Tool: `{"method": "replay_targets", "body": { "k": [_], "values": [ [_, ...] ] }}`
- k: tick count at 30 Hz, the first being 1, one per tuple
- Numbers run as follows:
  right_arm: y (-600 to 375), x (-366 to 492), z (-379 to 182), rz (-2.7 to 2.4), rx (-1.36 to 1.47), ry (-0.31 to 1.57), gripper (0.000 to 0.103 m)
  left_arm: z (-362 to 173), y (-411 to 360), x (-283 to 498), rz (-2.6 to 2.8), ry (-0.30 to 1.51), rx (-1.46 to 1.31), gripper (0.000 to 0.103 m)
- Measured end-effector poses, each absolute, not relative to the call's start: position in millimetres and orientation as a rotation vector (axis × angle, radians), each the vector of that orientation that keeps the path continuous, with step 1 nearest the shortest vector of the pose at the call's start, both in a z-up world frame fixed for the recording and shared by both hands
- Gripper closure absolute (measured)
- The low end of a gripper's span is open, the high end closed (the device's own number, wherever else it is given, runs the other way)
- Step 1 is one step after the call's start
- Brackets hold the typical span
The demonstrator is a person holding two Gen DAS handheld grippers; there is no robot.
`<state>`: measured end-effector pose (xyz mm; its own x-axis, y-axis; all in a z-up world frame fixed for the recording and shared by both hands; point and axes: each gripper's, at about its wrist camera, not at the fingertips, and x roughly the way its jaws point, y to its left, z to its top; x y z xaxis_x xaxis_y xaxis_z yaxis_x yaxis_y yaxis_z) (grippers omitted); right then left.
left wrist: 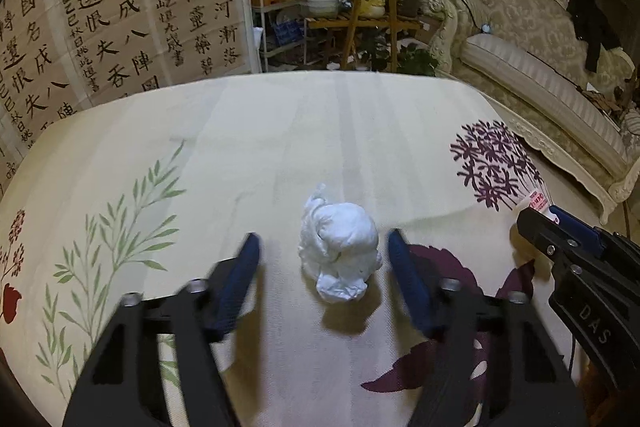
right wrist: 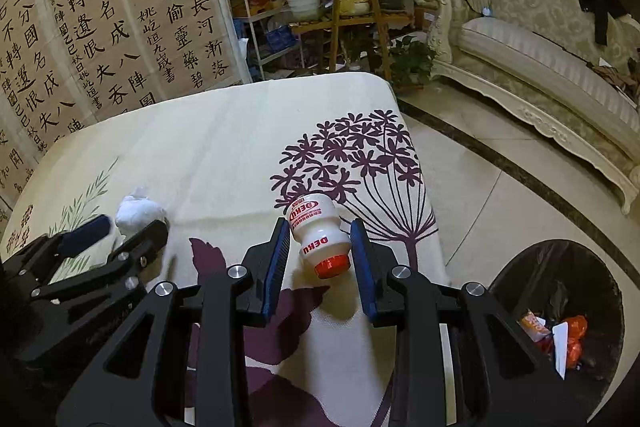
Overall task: Collect trash
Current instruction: 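Grasp the white DEKU bottle with the right tool while the left tool grasps the white tissue, then carry the tissue and white bottle over the trash bin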
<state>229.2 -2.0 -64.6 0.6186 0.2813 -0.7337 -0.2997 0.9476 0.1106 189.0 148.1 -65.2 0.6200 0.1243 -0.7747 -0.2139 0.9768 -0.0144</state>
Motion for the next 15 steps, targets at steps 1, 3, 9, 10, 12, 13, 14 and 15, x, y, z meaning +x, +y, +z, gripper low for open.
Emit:
{"method": "replay_targets", "body": {
  "k": [1,3,9,10,12,13,14,15],
  "values": [
    [-3,228,-65,0.335,-0.023,0.839,0.072,-66,147,189,0.191,0.885,-0.105,0.057],
    [-3,226,-66,0.337,-0.024,0.839,0.072,-67,144,188,0.181,0.885,-0.093,0.067],
    [-7,215,-63,0.335,-0.017,0.832,0.072,-64,138,181,0.184,0.870,-0.075,0.073],
    [-8,213,-63,0.335,-0.017,0.830,0.072,-63,137,179,0.184,0.869,-0.078,0.073],
    [-10,206,-61,0.333,-0.016,0.826,0.072,-61,134,172,0.182,0.863,-0.077,0.073],
    [-10,203,-61,0.333,-0.016,0.826,0.072,-59,133,171,0.180,0.860,-0.075,0.073],
    [-11,200,-60,0.333,-0.017,0.826,0.072,-57,132,167,0.178,0.856,-0.072,0.073],
    [-13,195,-60,0.331,-0.019,0.827,0.072,-56,131,165,0.177,0.853,-0.071,0.073]
  ]
}}
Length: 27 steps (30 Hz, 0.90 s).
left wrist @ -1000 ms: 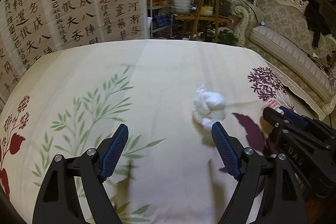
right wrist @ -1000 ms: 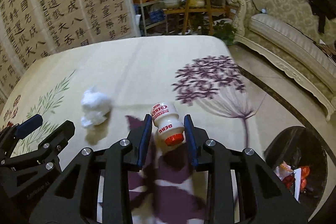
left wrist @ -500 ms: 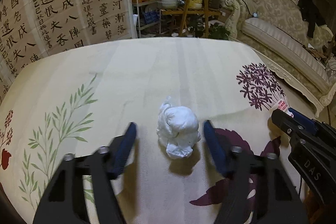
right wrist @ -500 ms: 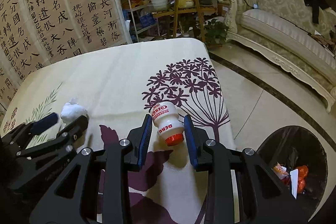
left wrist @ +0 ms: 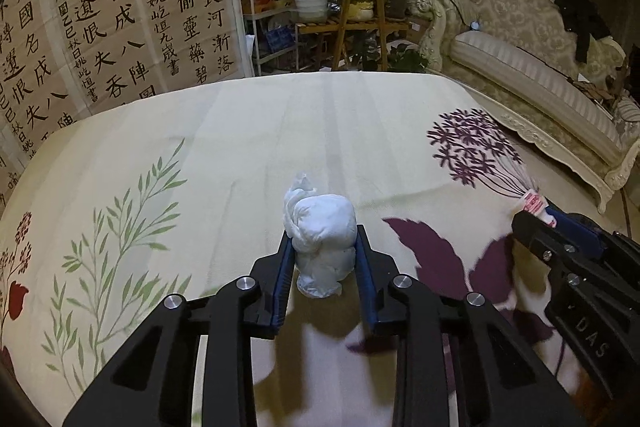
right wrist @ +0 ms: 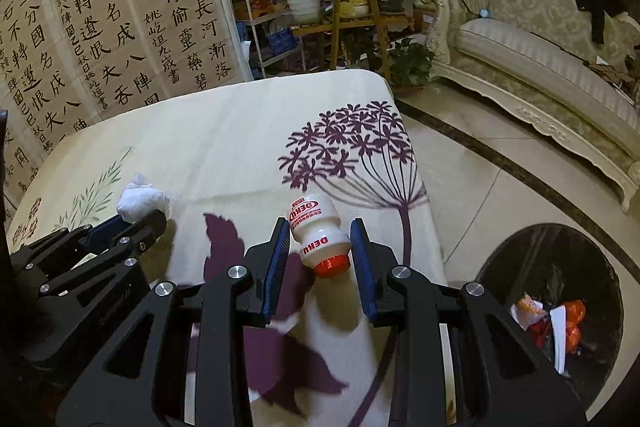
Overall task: Collect trash
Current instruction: 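Carry the tissue and white bottle over the trash bin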
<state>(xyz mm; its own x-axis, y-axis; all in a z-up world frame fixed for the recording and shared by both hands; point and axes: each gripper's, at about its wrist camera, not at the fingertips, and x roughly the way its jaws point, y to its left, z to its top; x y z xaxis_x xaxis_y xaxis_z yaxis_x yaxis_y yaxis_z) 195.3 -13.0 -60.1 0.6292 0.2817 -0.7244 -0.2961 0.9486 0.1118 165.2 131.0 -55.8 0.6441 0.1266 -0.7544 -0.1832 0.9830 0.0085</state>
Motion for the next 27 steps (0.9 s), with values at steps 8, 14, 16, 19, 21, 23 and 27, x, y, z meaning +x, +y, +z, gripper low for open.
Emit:
{"method": "replay_targets", "body": {
  "k": [8,14,16,19,21,23,27],
  "values": [
    [-32,164,-57,0.303,-0.012,0.828,0.072,-45,110,134,0.140,0.834,-0.065,0.073],
    [-57,138,-57,0.265,0.007,0.830,0.072,-43,90,111,0.109,0.825,-0.060,0.073],
    [-64,130,-59,0.254,0.014,0.831,0.073,-41,82,104,0.098,0.821,-0.056,0.073],
    [-78,119,-59,0.231,0.026,0.831,0.073,-39,70,96,0.079,0.814,-0.046,0.073],
    [-87,113,-59,0.215,0.032,0.829,0.073,-37,62,91,0.065,0.810,-0.039,0.073],
    [-98,107,-58,0.196,0.039,0.827,0.072,-36,56,89,0.054,0.806,-0.035,0.073],
    [-120,96,-58,0.157,0.056,0.818,0.073,-33,37,85,0.025,0.795,-0.020,0.073]
  ]
}}
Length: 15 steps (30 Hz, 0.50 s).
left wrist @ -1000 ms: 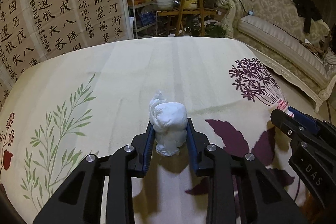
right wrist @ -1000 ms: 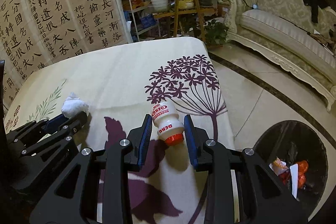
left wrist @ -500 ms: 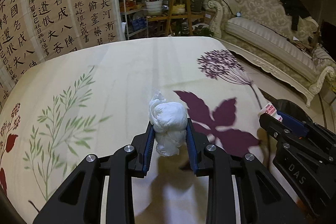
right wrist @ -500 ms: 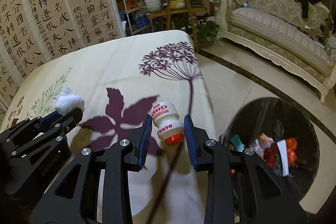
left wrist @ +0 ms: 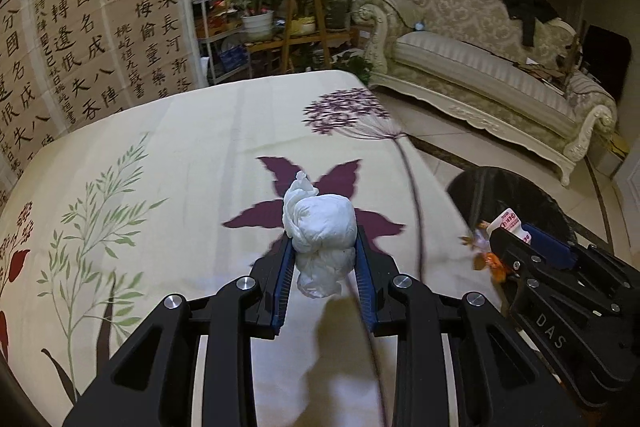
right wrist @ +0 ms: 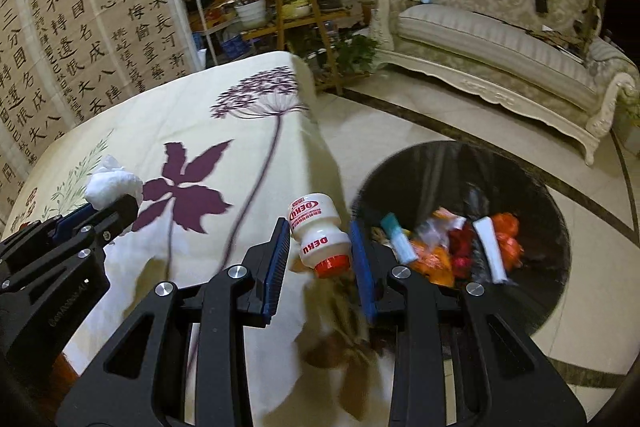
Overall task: Collect trash
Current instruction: 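Carry the tissue and white bottle over the trash bin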
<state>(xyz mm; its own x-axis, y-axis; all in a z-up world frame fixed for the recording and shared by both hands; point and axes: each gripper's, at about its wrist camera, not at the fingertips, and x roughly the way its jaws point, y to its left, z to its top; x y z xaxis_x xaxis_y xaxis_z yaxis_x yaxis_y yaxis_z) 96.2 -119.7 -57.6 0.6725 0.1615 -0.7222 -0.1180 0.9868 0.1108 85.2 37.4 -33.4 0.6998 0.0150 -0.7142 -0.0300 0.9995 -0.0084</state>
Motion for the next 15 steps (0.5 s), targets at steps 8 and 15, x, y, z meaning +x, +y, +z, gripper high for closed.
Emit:
{"method": "replay_targets", "body": {
  "k": [8,15],
  "values": [
    [-159,90,-54,0.073,0.078,0.795,0.073,-31,2,85,-0.040,0.784,0.009,0.073],
    [-194,91,-56,-0.007,0.097,0.787,0.073,-31,-26,94,-0.088,0.778,0.034,0.073]
  ]
}}
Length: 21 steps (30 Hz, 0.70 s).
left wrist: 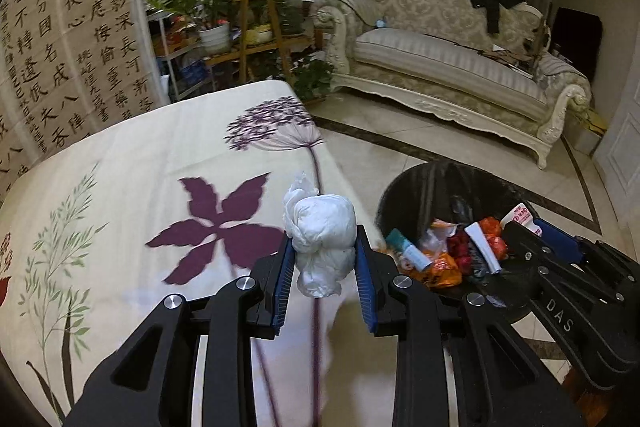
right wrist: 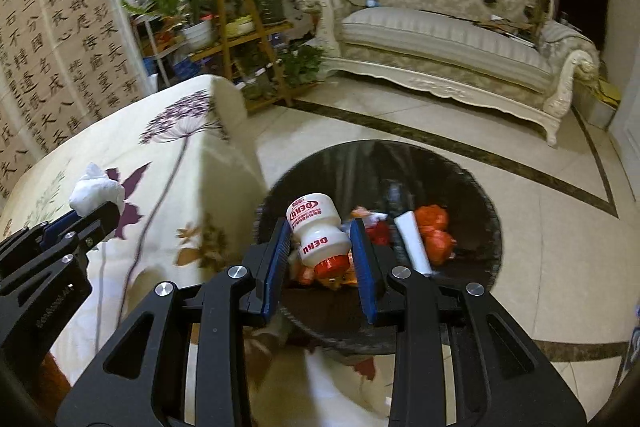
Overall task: Collect trash
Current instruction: 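Carry the tissue and white bottle over the trash bin, then open both tools to drop the tissue and bottle into the bin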
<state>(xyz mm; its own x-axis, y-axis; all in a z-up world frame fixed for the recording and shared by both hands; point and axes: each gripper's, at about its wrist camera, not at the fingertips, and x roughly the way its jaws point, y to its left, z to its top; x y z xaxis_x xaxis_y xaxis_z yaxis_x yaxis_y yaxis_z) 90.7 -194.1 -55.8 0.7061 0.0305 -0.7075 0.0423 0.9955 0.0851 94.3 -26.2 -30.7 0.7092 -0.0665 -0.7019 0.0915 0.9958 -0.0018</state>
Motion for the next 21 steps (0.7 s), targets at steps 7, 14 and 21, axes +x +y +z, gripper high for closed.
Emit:
{"method": "replay_targets", "body": {
  "k": [7,14,21],
  "values": [
    [-222,101,-59,-0.078,0.107,0.779,0.073,-35,-56,109,-0.135,0.782,0.063,0.073],
    [-240,115,-68,-0.117,0.126,0.789,0.072,-42,-86,125,-0.162,0.782,0.097,0.073],
    [-251,128,-76,-0.137,0.143,0.795,0.072,-52,-111,138,-0.186,0.801,0.121,0.073]
  ]
}}
